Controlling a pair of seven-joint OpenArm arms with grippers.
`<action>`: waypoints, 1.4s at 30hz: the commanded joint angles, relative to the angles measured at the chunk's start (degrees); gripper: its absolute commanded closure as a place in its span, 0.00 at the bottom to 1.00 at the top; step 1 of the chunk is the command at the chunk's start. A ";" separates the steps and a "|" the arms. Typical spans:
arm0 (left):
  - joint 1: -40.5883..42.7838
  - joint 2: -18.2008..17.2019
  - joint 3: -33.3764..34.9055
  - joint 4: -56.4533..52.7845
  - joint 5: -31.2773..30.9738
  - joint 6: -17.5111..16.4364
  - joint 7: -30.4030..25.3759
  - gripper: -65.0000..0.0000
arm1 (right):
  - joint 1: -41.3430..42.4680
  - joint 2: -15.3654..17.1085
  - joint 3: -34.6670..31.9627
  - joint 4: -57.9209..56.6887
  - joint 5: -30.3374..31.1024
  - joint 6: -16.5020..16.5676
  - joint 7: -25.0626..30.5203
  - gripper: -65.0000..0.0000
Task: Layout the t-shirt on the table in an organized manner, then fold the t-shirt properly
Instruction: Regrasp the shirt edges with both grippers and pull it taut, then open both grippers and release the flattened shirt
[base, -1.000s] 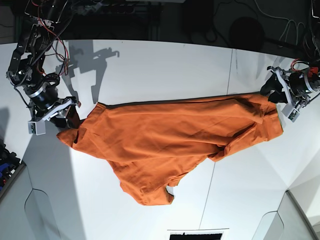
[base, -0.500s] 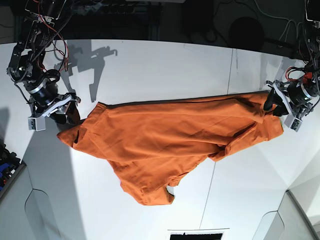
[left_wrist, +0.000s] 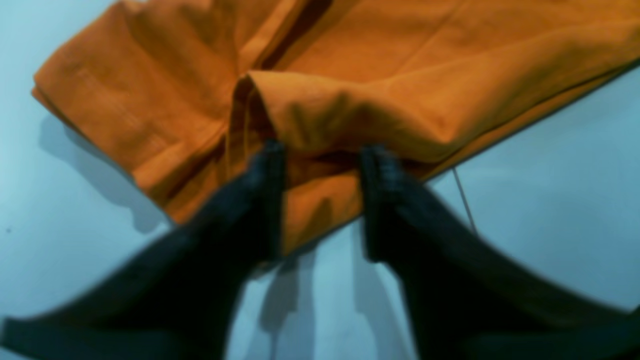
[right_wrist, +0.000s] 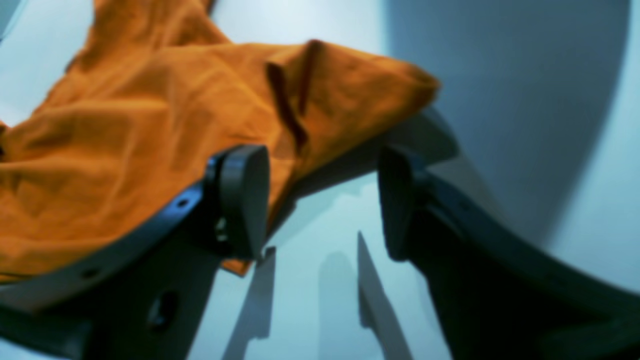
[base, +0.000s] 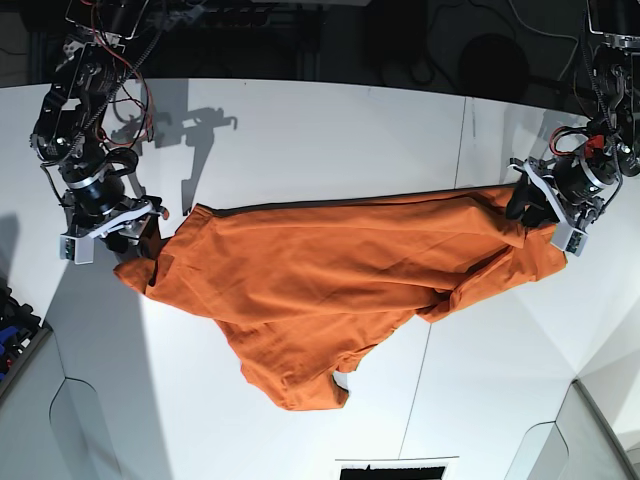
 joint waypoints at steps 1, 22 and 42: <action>-0.61 -1.09 -0.63 0.63 -0.33 -0.02 -1.22 0.79 | 1.79 0.07 0.02 -0.31 0.52 0.31 2.10 0.47; 9.01 -7.30 -0.68 15.50 -6.82 -4.37 5.95 1.00 | 10.69 -0.42 -1.29 -11.10 -0.22 5.70 -0.85 1.00; 28.37 -7.26 -15.65 23.26 -25.73 -9.78 14.97 1.00 | -9.16 1.97 9.16 7.23 8.81 8.96 -6.16 0.82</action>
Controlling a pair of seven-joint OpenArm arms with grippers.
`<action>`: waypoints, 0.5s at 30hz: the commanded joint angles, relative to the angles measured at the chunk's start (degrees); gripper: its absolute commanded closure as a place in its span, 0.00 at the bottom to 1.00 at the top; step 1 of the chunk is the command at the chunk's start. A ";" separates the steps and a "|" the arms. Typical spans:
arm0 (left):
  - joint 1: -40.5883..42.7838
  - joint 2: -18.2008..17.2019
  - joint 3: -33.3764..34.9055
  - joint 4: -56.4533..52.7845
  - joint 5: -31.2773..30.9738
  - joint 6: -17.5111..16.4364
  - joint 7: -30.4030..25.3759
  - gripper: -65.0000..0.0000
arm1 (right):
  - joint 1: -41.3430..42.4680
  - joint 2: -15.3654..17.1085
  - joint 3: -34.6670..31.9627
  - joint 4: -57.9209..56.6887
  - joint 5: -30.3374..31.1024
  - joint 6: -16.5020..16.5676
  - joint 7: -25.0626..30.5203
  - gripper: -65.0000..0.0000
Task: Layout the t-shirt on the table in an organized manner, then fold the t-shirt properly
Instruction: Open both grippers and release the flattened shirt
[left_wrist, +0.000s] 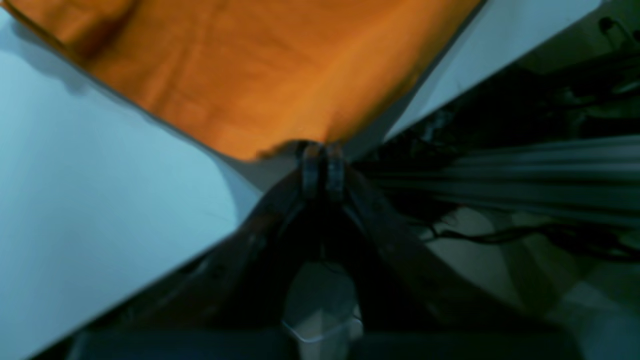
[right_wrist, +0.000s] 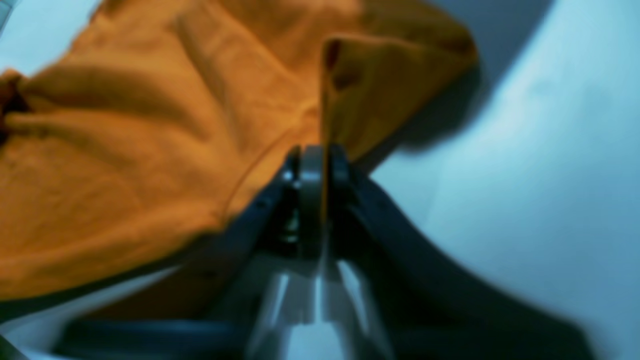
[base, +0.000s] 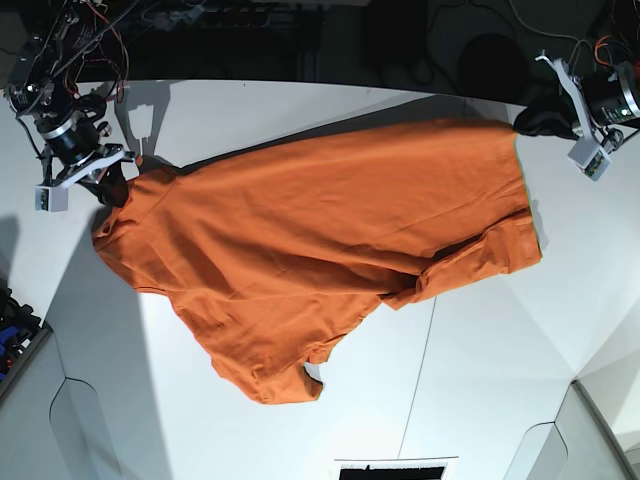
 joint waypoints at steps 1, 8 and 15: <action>0.57 -0.92 -0.68 0.74 -1.05 -0.49 -0.63 1.00 | 0.17 0.61 0.37 1.16 1.25 0.44 1.27 0.70; 0.55 -0.96 -0.96 0.74 -0.98 -0.49 0.31 0.72 | 0.11 0.61 1.95 2.97 7.91 0.63 2.21 0.54; -4.87 -0.98 -6.80 0.74 -0.13 -0.49 -5.05 0.72 | 6.84 0.61 1.97 4.33 6.84 1.01 2.67 0.54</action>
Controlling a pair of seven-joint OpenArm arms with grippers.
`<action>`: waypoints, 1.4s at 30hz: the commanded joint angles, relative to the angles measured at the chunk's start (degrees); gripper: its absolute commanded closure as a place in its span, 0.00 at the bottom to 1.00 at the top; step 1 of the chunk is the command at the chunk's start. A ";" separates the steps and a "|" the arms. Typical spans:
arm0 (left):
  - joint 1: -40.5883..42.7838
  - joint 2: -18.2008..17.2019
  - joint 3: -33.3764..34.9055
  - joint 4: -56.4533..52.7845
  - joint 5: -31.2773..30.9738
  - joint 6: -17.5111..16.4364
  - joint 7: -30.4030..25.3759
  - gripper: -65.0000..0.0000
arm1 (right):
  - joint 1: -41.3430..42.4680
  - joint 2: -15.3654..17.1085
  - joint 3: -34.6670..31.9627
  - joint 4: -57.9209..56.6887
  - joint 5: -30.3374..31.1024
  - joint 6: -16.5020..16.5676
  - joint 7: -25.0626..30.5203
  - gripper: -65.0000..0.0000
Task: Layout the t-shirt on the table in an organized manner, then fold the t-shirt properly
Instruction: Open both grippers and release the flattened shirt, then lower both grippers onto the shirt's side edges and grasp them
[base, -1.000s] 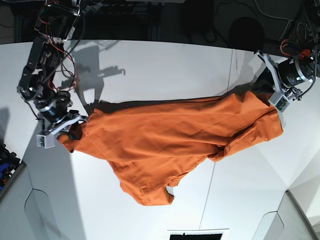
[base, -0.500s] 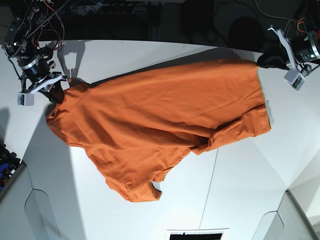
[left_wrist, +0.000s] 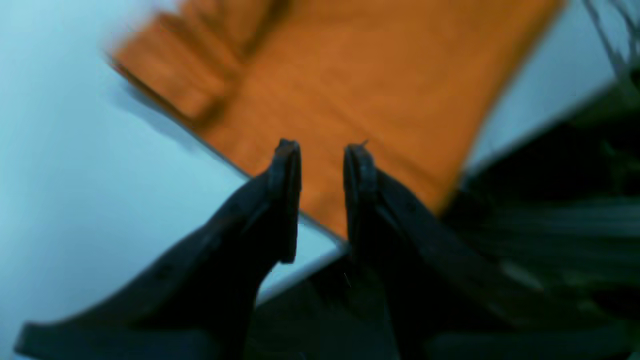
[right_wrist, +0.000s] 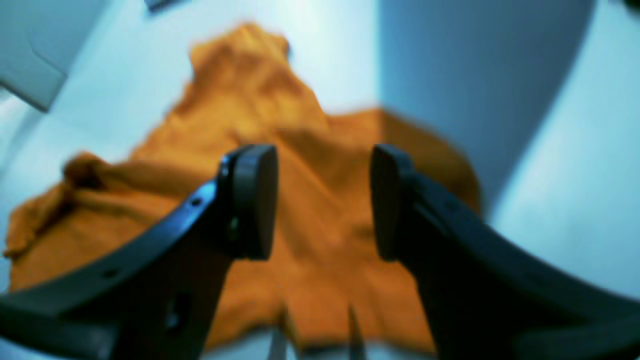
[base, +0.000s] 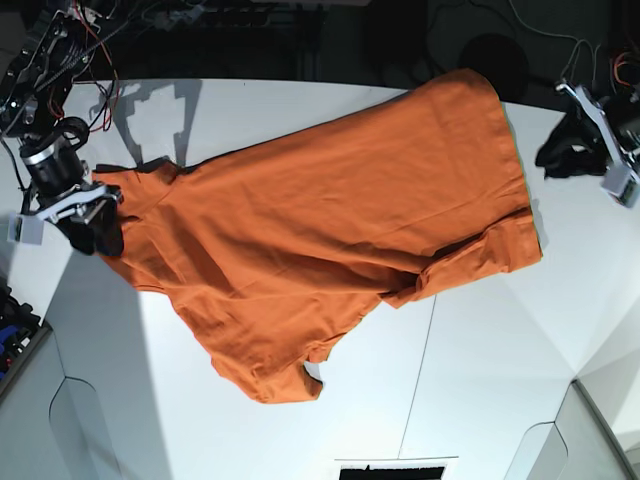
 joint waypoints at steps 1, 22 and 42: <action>-1.14 -0.94 -0.44 0.70 0.37 -0.52 -1.27 0.72 | 1.73 0.63 0.15 0.85 -0.37 0.37 1.44 0.54; -29.40 -1.07 36.09 -21.42 43.36 10.95 -17.22 0.53 | 14.73 0.66 -11.63 -28.92 -14.49 -2.60 12.94 0.54; -29.38 -1.07 39.87 -22.18 56.28 11.41 -20.15 0.90 | 14.78 1.11 -11.63 -28.92 -17.40 -2.64 13.22 0.67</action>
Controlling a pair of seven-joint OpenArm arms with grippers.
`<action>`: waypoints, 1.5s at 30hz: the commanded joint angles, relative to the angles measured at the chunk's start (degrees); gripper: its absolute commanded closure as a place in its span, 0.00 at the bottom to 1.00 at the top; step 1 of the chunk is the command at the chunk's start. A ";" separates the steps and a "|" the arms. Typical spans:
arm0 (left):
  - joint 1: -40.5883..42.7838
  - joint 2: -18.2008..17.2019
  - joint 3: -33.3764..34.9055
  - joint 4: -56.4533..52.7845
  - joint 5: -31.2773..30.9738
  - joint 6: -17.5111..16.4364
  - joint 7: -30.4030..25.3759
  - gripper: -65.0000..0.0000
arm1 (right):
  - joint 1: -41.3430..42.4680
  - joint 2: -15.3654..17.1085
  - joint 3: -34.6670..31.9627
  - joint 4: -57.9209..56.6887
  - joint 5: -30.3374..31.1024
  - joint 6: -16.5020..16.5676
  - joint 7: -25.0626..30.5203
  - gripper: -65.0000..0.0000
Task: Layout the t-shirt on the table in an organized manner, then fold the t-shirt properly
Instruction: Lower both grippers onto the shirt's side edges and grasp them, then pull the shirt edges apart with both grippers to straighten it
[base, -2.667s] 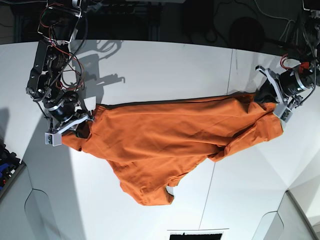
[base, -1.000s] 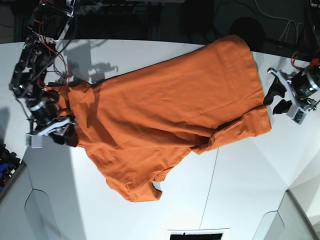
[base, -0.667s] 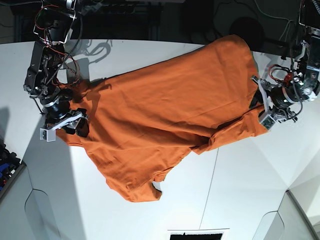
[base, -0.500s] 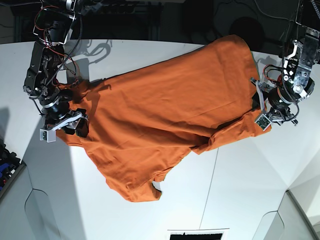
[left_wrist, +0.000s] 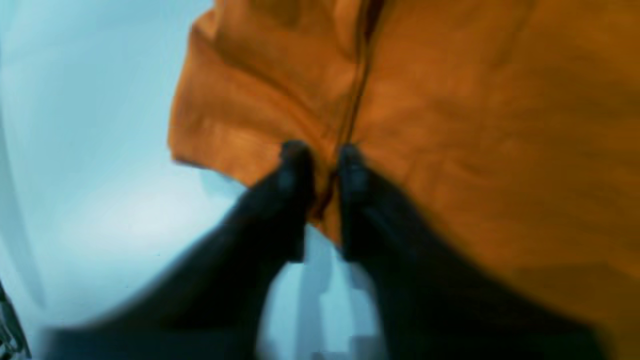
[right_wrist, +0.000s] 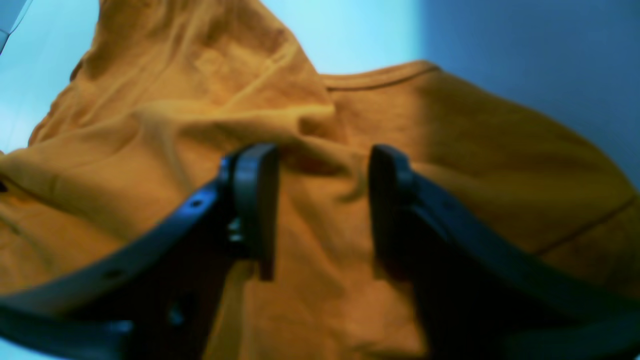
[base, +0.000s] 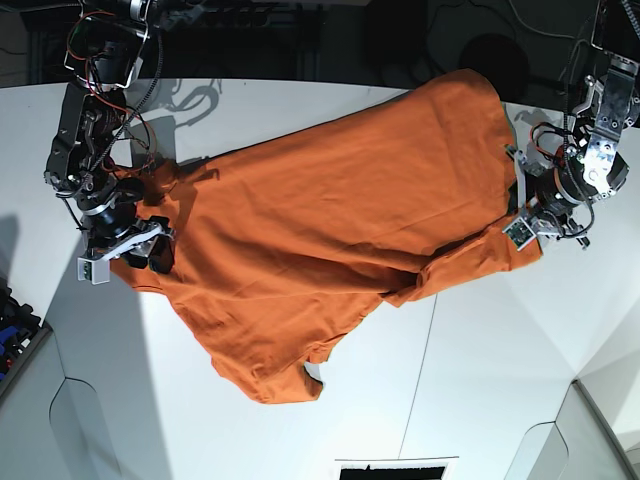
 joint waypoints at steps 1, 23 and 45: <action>-0.76 -1.16 -0.59 0.63 0.13 0.81 -1.07 0.99 | 1.07 0.50 0.00 0.74 -0.09 0.13 1.14 0.78; -15.02 -2.60 -0.61 -14.23 0.04 11.39 -0.92 1.00 | -1.14 1.75 4.85 0.96 1.14 0.15 -1.86 1.00; -19.80 -5.79 -0.61 -19.41 -22.03 5.35 10.01 0.60 | 4.48 1.60 5.14 10.25 8.37 -2.45 -0.98 0.70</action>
